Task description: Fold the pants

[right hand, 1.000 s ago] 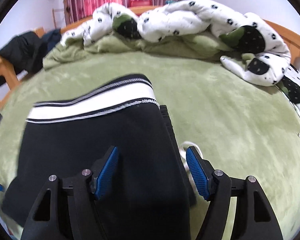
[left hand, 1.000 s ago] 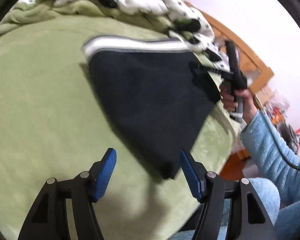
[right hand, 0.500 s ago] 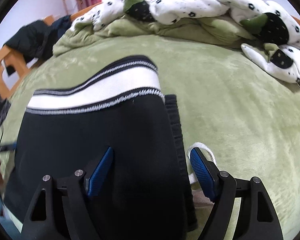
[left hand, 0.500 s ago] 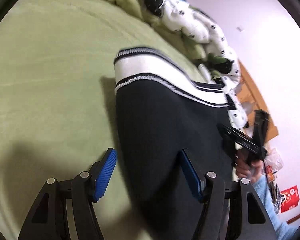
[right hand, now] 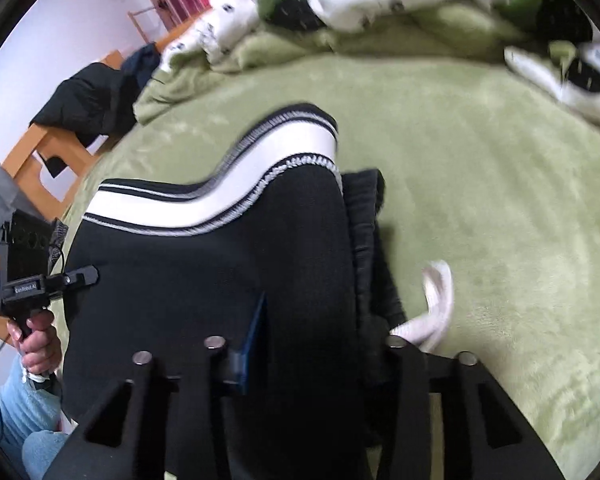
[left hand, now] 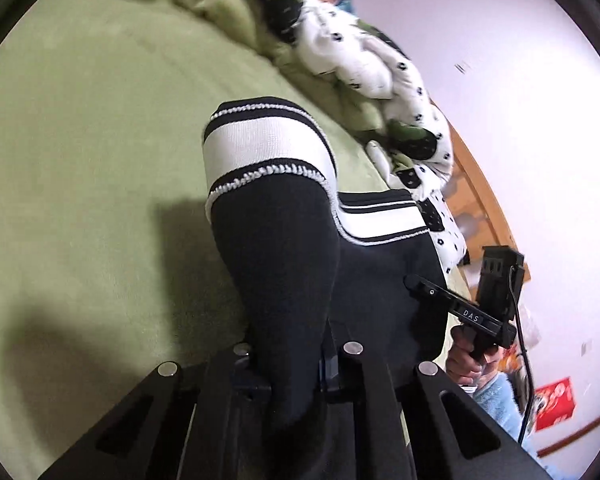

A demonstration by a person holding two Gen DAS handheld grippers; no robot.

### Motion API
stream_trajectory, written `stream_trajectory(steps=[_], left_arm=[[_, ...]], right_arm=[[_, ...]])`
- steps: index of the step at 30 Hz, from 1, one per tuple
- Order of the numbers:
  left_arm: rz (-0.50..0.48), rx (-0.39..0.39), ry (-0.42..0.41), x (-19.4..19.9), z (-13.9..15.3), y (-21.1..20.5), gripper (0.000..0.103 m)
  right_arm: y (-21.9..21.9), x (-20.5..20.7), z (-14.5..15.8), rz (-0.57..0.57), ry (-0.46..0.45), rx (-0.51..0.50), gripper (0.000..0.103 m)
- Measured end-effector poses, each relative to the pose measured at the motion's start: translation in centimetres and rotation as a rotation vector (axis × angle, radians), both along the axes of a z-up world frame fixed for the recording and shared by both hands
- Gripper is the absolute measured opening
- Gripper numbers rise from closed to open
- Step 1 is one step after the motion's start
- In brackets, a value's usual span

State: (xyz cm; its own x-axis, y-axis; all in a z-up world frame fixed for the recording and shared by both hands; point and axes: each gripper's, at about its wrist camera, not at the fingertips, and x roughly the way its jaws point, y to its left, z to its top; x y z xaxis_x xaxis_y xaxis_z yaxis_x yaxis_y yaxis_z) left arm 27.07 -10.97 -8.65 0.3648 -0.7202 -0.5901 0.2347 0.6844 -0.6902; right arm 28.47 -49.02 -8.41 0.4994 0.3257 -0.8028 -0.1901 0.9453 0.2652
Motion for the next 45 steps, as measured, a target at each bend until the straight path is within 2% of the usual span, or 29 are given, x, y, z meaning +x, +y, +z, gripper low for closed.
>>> stream_trajectory(steps=[2,4,6,8,11,15,17,18,20,21,22,23,24,25,26,27,30,33,35,37,39,40,43,45], left_arm=[[0.012,0.009,-0.019,-0.4,1.4,1.4,0.012],[0.047,-0.009,-0.023,-0.7,2.5,4.0,0.012],[0.073,-0.011,-0.011,-0.6,3.1,6.9,0.012],[0.115,0.034,-0.016,-0.8,4.0,10.3,0.012],[0.177,0.133,-0.012,-1.3,4.8,15.3,0.012],[0.235,0.230,0.022,-1.5,3.2,19.7,0.013],[0.246,0.225,0.064,-1.3,0.6,20.8,0.019],[0.253,0.227,0.081,-1.2,-0.6,20.9,0.028],[0.284,0.283,0.098,-1.5,-2.9,20.4,0.043],[0.285,0.308,0.085,-1.9,-3.7,20.0,0.055],[0.277,0.309,0.074,-2.1,-3.9,20.0,0.056],[0.269,0.308,0.065,-2.5,-3.8,19.9,0.056],[0.271,0.318,0.061,-2.7,-3.6,20.0,0.055],[0.291,0.352,0.040,-3.2,-2.7,20.2,0.054],[0.307,0.372,0.008,-3.5,-1.8,20.4,0.054],[0.317,0.384,-0.035,-4.1,-0.7,20.6,0.054],[0.331,0.397,-0.164,-4.6,2.8,20.8,0.056],[0.327,0.350,-0.220,-2.7,4.6,19.7,0.057],[0.330,0.343,-0.238,-0.7,4.2,18.5,0.057],[0.329,0.366,-0.222,1.0,2.4,17.7,0.057],[0.330,0.449,-0.152,2.9,-0.4,16.4,0.055],[0.319,0.460,-0.118,3.5,-1.7,16.3,0.055],[0.342,0.477,-0.150,3.3,-2.3,15.9,0.056],[0.348,0.480,-0.154,3.4,-2.4,15.8,0.056]], right_arm=[[1.5,-0.8,0.9,-0.011,-0.010,0.019,0.031],[3.0,-1.8,1.6,-0.023,-0.018,0.088,0.024],[5.1,-2.2,1.8,-0.043,-0.003,0.207,0.024],[7.9,-2.4,1.2,-0.047,-0.003,0.274,0.023],[14.1,-1.9,0.0,0.016,0.012,0.351,0.023],[19.3,-0.7,-1.2,0.088,0.008,0.411,0.023],[19.7,0.1,-2.1,0.088,0.006,0.418,0.024],[19.2,0.5,-2.9,0.083,-0.004,0.407,0.025],[17.4,0.8,-5.3,0.037,0.047,0.434,0.027],[16.9,0.6,-6.0,0.033,0.064,0.448,0.029],[16.6,0.3,-6.1,0.037,0.060,0.438,0.031],[16.8,-0.1,-5.6,0.043,0.043,0.386,0.036],[17.3,-0.2,-4.7,0.046,0.032,0.314,0.045],[17.6,-0.4,-3.8,0.049,0.015,0.246,0.048],[17.6,-0.8,-3.0,0.050,-0.005,0.202,0.048],[18.0,-1.2,-1.1,0.049,-0.063,0.139,0.047],[18.7,-1.5,2.7,0.040,-0.210,0.106,0.047],[21.7,0.6,4.6,0.083,-0.281,0.068,0.047],[24.2,2.5,4.0,0.118,-0.269,0.038,0.047],[26.0,4.2,2.5,0.151,-0.247,0.011,0.048],[27.4,6.1,-1.3,0.133,-0.217,-0.124,0.044],[27.5,6.6,-2.4,0.124,-0.196,-0.157,0.044],[27.0,7.2,-2.0,0.117,-0.189,-0.115,0.043],[27.0,7.0,-2.4,0.125,-0.202,-0.140,0.043]])
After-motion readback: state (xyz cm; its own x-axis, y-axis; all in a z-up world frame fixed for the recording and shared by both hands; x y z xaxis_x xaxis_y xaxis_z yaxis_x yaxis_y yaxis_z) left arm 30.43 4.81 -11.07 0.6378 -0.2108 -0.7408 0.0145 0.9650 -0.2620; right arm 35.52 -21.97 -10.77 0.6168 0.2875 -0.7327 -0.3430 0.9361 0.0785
